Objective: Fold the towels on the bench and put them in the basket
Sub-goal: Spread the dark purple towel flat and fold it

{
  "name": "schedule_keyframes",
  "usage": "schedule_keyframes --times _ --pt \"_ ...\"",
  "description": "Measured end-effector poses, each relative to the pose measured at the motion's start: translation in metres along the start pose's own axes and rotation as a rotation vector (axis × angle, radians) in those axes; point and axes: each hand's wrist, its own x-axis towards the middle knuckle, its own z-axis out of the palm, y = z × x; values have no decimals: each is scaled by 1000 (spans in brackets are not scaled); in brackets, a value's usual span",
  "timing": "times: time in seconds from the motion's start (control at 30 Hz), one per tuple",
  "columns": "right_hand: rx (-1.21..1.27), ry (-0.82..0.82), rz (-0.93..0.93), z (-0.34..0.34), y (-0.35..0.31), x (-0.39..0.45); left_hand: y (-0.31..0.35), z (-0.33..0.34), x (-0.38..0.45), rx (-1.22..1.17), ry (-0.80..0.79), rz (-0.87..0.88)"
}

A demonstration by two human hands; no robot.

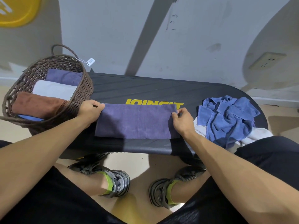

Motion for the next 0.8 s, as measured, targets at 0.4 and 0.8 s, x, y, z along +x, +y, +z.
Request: schedule_keyframes --times 0.4,0.8 --pt "-141 -494 273 -42 -4 3 6 -37 -54 611 -487 -232" --pt "-496 -626 216 -51 6 -4 22 -32 -62 999 -558 -160"
